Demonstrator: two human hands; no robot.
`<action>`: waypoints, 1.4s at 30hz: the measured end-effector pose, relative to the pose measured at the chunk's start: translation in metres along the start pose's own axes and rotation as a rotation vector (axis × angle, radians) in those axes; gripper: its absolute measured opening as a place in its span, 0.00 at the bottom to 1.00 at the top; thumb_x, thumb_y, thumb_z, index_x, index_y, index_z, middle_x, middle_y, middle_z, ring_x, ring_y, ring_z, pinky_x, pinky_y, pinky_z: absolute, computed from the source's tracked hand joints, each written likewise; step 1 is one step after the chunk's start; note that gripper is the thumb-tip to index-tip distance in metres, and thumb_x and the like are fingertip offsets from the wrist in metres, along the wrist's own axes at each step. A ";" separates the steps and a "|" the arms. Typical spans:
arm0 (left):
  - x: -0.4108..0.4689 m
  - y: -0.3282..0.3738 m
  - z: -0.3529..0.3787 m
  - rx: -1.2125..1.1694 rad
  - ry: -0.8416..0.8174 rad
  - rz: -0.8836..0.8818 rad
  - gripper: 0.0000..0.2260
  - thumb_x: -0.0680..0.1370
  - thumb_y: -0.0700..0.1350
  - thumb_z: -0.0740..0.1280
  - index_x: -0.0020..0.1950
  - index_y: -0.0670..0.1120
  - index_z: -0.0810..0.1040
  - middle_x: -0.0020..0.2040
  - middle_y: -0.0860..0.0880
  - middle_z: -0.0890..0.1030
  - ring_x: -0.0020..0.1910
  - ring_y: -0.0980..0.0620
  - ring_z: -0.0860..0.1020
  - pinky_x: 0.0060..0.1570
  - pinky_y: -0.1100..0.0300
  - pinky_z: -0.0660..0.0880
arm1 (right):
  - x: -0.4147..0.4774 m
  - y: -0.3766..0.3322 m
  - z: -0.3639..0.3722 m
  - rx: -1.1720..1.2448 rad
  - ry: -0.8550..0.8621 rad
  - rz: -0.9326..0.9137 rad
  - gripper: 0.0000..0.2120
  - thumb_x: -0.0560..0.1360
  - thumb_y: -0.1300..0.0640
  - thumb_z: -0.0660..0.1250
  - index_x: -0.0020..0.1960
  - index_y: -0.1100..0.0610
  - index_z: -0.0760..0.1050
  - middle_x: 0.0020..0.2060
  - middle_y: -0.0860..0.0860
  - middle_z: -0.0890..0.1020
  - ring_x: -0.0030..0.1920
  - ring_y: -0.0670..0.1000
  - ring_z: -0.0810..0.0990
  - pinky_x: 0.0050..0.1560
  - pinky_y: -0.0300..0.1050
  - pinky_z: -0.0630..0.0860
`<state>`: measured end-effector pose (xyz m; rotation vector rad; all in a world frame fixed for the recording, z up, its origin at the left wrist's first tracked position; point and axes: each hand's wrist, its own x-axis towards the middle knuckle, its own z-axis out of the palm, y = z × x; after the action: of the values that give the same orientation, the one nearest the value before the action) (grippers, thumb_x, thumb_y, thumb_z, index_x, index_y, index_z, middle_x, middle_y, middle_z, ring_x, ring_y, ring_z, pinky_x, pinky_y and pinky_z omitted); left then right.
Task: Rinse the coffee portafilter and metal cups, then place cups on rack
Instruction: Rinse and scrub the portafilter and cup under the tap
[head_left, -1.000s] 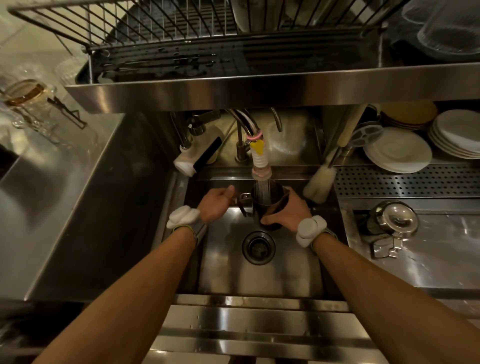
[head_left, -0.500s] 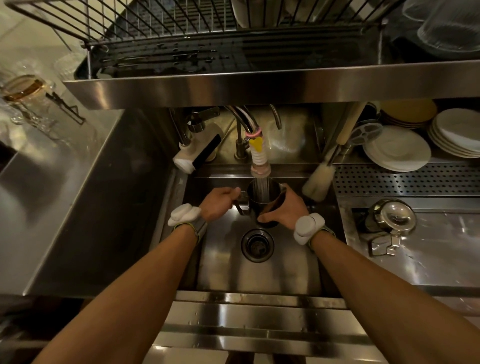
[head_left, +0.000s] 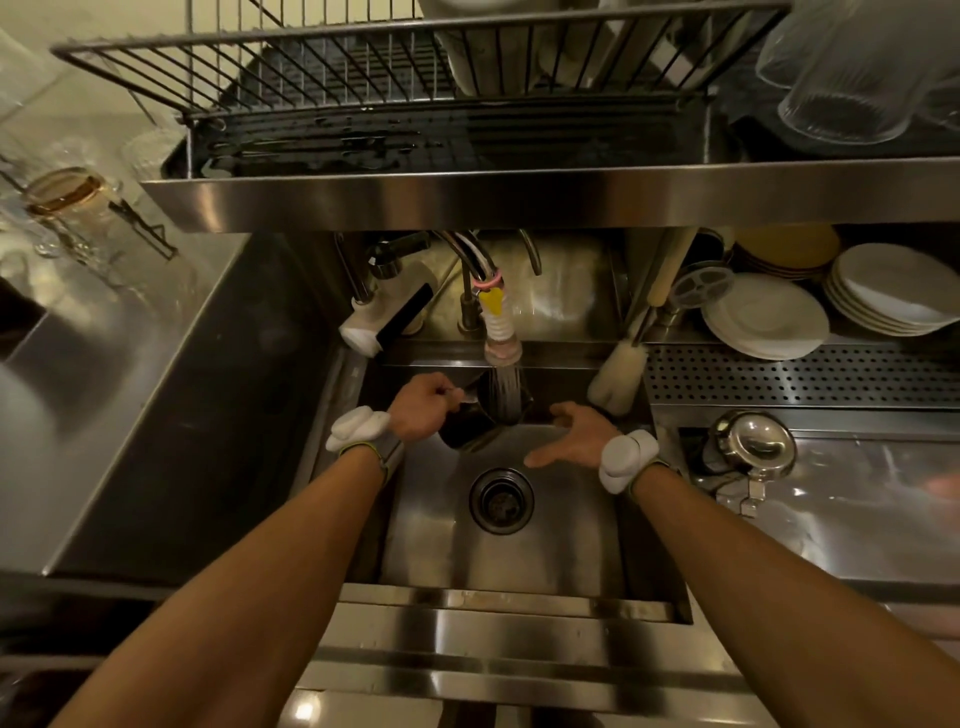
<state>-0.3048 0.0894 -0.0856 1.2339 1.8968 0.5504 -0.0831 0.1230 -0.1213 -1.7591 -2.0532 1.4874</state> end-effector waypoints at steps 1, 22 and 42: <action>0.001 -0.001 -0.001 0.035 0.002 0.006 0.08 0.77 0.44 0.65 0.48 0.40 0.79 0.45 0.44 0.79 0.45 0.48 0.76 0.48 0.56 0.70 | 0.000 0.001 -0.003 -0.009 0.009 0.009 0.46 0.61 0.49 0.80 0.72 0.58 0.62 0.67 0.54 0.71 0.66 0.54 0.71 0.62 0.43 0.69; -0.021 0.038 0.002 0.688 0.147 0.206 0.13 0.76 0.57 0.63 0.51 0.49 0.77 0.50 0.44 0.81 0.53 0.41 0.77 0.57 0.50 0.65 | -0.020 -0.010 -0.041 -0.181 0.058 -0.099 0.29 0.69 0.51 0.74 0.65 0.61 0.71 0.59 0.57 0.78 0.59 0.55 0.77 0.59 0.46 0.73; -0.041 0.057 -0.004 1.111 0.206 0.460 0.08 0.75 0.47 0.62 0.48 0.50 0.81 0.49 0.47 0.81 0.51 0.46 0.76 0.57 0.52 0.61 | -0.005 -0.022 -0.034 -0.208 0.042 -0.142 0.27 0.68 0.48 0.75 0.62 0.59 0.74 0.60 0.55 0.78 0.59 0.54 0.77 0.59 0.45 0.73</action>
<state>-0.2674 0.0771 -0.0271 2.4193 2.1400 -0.2586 -0.0777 0.1425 -0.0857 -1.6510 -2.3292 1.2281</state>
